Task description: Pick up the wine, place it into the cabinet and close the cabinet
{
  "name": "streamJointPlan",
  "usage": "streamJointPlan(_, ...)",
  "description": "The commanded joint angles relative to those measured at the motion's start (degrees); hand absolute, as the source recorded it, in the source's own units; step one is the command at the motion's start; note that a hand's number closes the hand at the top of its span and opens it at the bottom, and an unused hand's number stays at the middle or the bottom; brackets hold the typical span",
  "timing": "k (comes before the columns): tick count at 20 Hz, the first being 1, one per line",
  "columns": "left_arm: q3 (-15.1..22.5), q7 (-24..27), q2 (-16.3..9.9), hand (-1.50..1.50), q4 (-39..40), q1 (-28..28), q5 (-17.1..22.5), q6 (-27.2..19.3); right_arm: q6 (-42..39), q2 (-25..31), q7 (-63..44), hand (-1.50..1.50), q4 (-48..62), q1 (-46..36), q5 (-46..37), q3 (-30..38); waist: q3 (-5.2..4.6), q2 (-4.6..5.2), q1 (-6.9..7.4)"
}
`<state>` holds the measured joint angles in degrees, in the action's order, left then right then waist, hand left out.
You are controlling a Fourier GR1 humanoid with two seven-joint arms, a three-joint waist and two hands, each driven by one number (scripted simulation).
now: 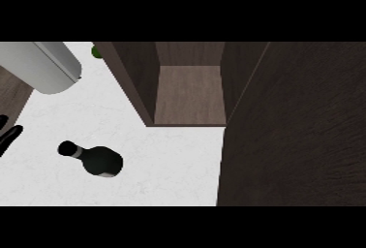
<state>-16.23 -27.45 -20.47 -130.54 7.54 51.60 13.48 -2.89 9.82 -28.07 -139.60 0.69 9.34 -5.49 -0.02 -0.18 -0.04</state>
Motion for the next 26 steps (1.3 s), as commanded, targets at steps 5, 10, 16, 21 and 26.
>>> streamJointPlan(5,-5.6,-3.3,-2.5,-1.50,5.7,1.3,6.9,4.7,1.3,-1.2,-5.4,-1.50,-12.7,3.9,0.5,-2.8,-0.01,-0.06,-0.20)
streamJointPlan(10,-5.1,0.1,0.0,-1.50,15.0,1.0,3.2,13.1,-1.0,-0.8,-3.0,-1.50,-7.2,2.7,4.6,1.7,0.00,0.12,-0.12)
streamJointPlan(16,-2.5,3.3,2.4,-1.50,22.1,-0.2,-3.2,19.4,1.5,0.8,-11.9,-1.50,-11.2,-4.0,5.7,2.9,-0.05,0.14,-0.38)
streamJointPlan(21,-3.3,4.8,2.0,-1.50,29.3,-4.8,-4.5,21.1,2.8,-1.5,-12.5,-1.50,-10.0,-5.3,1.0,-1.4,-0.04,0.14,-0.27)
streamJointPlan(26,-2.3,10.8,7.5,-1.50,27.9,-1.8,-14.0,20.6,0.6,0.0,-12.3,-1.50,-14.4,-1.0,4.6,2.8,0.00,-0.01,-0.37)
